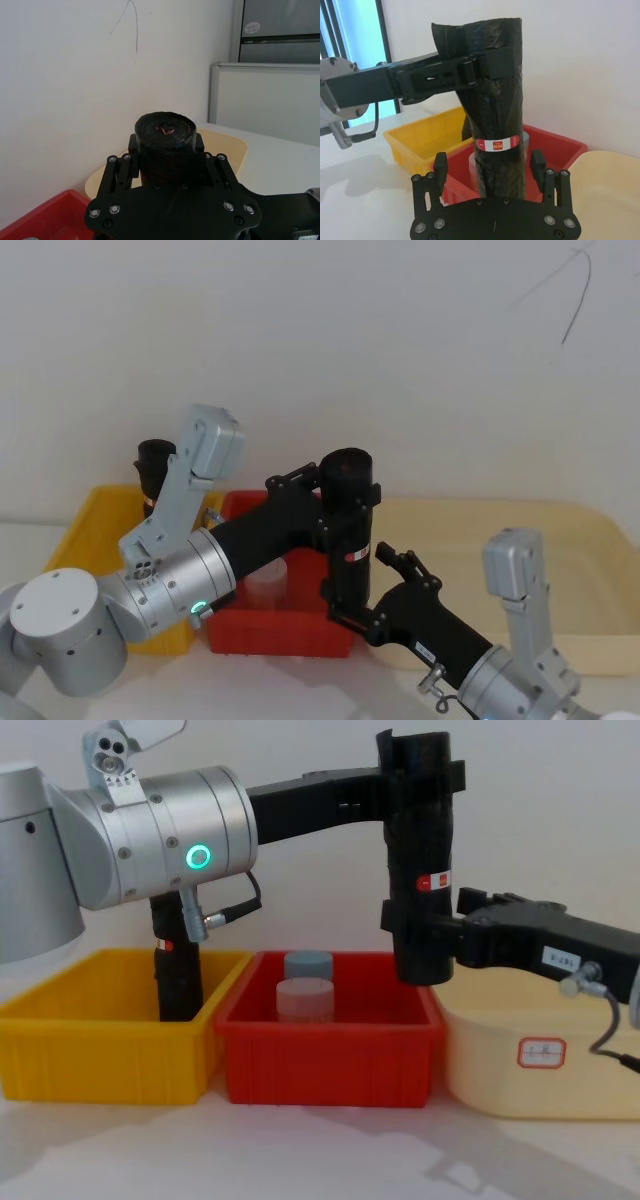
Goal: Pick up the garbage bag with the one hand and transfer it to the other hand.
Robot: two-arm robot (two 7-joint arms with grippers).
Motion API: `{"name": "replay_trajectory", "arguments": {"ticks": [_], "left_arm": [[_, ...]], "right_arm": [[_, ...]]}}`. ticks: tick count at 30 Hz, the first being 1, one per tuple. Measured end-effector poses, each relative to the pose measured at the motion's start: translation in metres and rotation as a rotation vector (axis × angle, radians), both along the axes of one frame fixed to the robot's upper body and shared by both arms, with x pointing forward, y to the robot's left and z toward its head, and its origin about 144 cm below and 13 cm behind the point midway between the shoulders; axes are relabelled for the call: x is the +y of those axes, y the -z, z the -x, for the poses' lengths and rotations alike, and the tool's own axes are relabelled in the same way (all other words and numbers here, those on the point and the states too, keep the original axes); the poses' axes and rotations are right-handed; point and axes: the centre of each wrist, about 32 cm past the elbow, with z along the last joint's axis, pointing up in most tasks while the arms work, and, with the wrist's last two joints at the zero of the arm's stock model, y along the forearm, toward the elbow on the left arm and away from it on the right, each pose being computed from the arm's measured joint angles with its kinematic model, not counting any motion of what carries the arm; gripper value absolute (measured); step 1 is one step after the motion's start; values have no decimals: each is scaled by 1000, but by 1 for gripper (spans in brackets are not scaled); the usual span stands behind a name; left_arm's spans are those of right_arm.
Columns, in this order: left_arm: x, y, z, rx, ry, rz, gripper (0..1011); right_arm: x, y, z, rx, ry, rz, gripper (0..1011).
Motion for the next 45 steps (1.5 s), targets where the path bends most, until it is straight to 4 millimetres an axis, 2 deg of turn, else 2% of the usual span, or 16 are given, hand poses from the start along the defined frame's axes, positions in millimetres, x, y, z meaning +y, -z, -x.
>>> {"name": "replay_trajectory", "arguments": {"ticks": [22, 23, 28, 32, 33, 37, 40, 45], "left_arm": [[0, 0, 0, 0, 0, 0, 569], [0, 0, 0, 0, 0, 0, 569], [0, 0, 0, 0, 0, 0, 569], [0, 0, 0, 0, 0, 0, 569], [0, 0, 0, 0, 0, 0, 569], [0, 0, 0, 0, 0, 0, 569], [0, 0, 0, 0, 0, 1, 569], [0, 0, 0, 0, 0, 1, 570]], "right_arm": [[9, 1, -19, -2, 14, 23, 1001], [9, 1, -20, 1, 17, 28, 956], [11, -1, -21, 8, 23, 43, 865], [12, -3, -21, 14, 23, 47, 738], [12, -4, -21, 14, 23, 47, 738], [12, -7, -21, 20, 23, 40, 573], [12, -8, -21, 24, 22, 34, 512], [11, -10, -20, 28, 20, 18, 497]]}}
